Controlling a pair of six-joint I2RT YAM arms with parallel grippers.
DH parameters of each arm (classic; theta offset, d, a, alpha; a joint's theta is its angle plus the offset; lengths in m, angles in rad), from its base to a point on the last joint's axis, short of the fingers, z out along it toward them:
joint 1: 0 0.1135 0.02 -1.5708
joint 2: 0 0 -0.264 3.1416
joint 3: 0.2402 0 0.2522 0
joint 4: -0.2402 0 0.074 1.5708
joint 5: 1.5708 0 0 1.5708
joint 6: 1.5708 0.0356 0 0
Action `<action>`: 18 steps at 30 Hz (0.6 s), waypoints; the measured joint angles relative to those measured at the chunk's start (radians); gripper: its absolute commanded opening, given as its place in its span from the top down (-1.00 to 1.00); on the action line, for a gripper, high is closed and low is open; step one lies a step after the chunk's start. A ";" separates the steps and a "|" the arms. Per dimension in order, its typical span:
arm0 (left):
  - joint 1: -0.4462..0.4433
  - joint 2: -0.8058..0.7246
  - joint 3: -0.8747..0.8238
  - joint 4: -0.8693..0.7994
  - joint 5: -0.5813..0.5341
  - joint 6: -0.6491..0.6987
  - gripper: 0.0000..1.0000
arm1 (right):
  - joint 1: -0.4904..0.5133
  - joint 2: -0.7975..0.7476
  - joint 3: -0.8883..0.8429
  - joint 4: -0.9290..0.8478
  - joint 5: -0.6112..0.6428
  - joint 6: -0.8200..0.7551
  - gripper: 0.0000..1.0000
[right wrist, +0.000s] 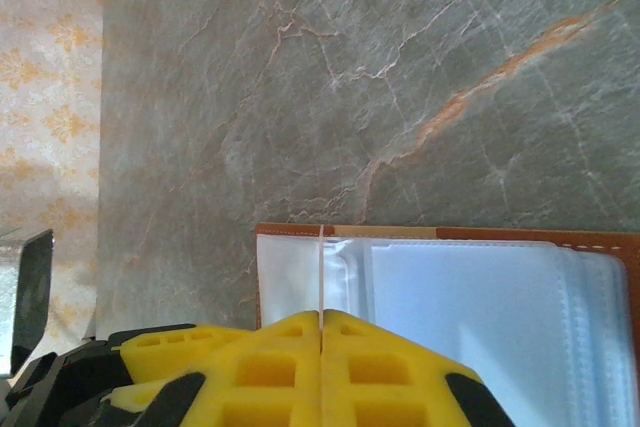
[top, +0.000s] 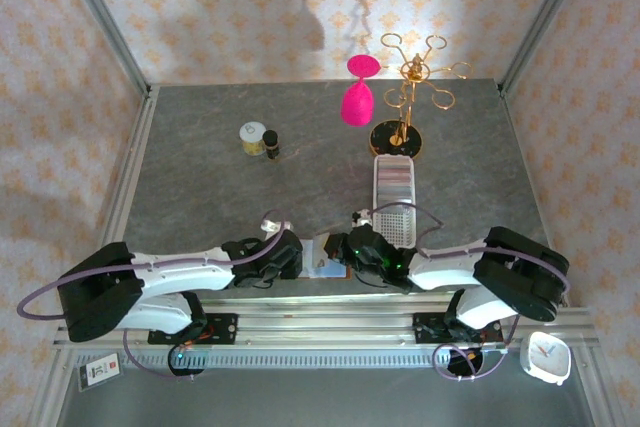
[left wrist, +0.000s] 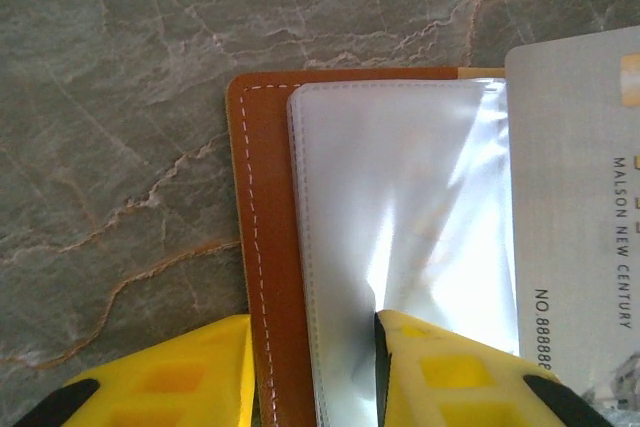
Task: Put the credit cards into the card holder
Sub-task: Insert the credit card into the card slot.
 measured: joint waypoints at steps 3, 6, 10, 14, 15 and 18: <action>0.000 0.000 0.000 0.002 0.000 0.000 0.34 | 0.000 0.003 -0.004 0.007 0.006 0.000 1.00; 0.000 0.000 -0.003 0.004 0.000 0.000 0.35 | 0.000 0.003 -0.011 0.012 0.020 0.003 1.00; 0.000 -0.001 -0.004 0.006 0.000 0.000 0.34 | 0.000 0.003 -0.027 0.022 0.026 0.003 1.00; 0.000 -0.003 -0.005 0.007 0.000 0.000 0.34 | 0.000 0.006 -0.034 0.044 0.026 0.004 1.00; 0.000 -0.004 -0.005 0.007 0.000 0.000 0.34 | 0.000 0.010 -0.036 0.058 0.025 0.007 1.00; 0.000 -0.006 -0.008 0.010 0.001 0.000 0.34 | 0.000 0.023 -0.044 0.089 0.021 0.014 1.00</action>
